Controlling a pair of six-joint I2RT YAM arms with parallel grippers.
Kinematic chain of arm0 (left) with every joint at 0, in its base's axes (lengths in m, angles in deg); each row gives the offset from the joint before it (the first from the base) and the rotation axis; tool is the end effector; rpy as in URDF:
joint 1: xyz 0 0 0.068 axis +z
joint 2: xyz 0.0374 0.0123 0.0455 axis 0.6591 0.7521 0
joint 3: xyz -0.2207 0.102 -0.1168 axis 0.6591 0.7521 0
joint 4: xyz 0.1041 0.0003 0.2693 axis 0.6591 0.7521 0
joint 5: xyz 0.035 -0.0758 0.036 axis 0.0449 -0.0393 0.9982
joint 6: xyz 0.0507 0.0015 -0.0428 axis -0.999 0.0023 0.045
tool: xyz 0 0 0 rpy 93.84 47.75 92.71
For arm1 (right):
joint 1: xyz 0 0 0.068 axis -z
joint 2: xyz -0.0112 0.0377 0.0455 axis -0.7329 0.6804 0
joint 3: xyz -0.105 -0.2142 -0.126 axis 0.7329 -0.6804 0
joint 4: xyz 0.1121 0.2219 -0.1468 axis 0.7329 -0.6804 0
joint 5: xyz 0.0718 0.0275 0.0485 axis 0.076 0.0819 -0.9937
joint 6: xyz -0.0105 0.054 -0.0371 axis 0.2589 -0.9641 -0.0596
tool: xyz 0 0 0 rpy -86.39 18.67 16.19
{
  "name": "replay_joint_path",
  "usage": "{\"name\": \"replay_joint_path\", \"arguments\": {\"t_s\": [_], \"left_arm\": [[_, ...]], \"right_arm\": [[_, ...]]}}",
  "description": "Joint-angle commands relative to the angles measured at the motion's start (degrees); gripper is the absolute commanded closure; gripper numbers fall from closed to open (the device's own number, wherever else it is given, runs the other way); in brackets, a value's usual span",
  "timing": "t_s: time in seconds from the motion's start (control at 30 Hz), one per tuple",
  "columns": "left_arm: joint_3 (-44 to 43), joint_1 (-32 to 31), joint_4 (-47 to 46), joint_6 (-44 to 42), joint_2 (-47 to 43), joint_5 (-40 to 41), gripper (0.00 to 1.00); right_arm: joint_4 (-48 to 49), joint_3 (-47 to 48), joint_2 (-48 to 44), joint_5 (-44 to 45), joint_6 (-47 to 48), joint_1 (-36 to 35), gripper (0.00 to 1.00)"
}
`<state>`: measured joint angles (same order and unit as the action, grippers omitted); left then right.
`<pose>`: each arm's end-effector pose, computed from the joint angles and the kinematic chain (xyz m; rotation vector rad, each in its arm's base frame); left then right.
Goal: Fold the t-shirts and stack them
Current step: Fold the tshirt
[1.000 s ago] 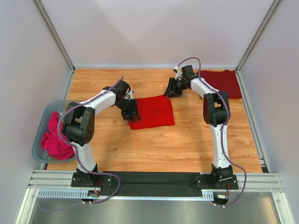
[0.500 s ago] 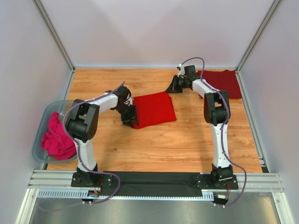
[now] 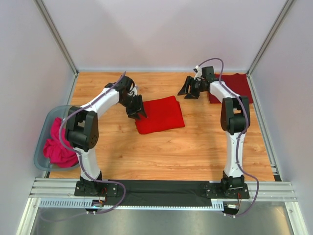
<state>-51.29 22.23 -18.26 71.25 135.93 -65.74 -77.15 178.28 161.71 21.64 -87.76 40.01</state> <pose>0.3936 -0.1587 0.1927 -0.1987 2.8967 -0.7946 0.5284 0.0972 0.1378 0.0607 2.5295 0.9977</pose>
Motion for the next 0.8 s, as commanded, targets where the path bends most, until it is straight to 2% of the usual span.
{"name": "replay_joint_path", "arguments": {"t_s": [0.0,0.17,0.27,0.5,0.63,0.77], "left_arm": [[3.44,2.91,-2.06,1.47,-2.0,-4.75,0.5],[5.81,2.92,-4.7,-0.02,-1.04,-10.72,0.5],[7.92,2.92,-7.08,0.24,0.19,-11.7,0.5],[8.63,3.1,-2.79,-2.39,7.04,-6.87,0.53],[6.7,3.36,-0.23,-4.15,9.06,-2.83,0.53],[4.94,3.54,1.44,-4.77,9.77,-0.89,0.54]], "right_arm": [[-4.21,-1.76,-3.9,-1.52,5.26,-0.18,0.38],[-9.03,2.18,0.48,-3.98,9.75,-0.36,0.37],[-10.37,5.53,3.83,-6.43,10.73,-0.36,0.36],[-12.39,9.4,6.82,-7.85,13.54,-0.44,0.34],[-13.8,11.6,8.22,-7.76,15.65,-0.62,0.33],[-14.94,13.97,10.34,-11.27,16.18,-1.23,0.33]]}}
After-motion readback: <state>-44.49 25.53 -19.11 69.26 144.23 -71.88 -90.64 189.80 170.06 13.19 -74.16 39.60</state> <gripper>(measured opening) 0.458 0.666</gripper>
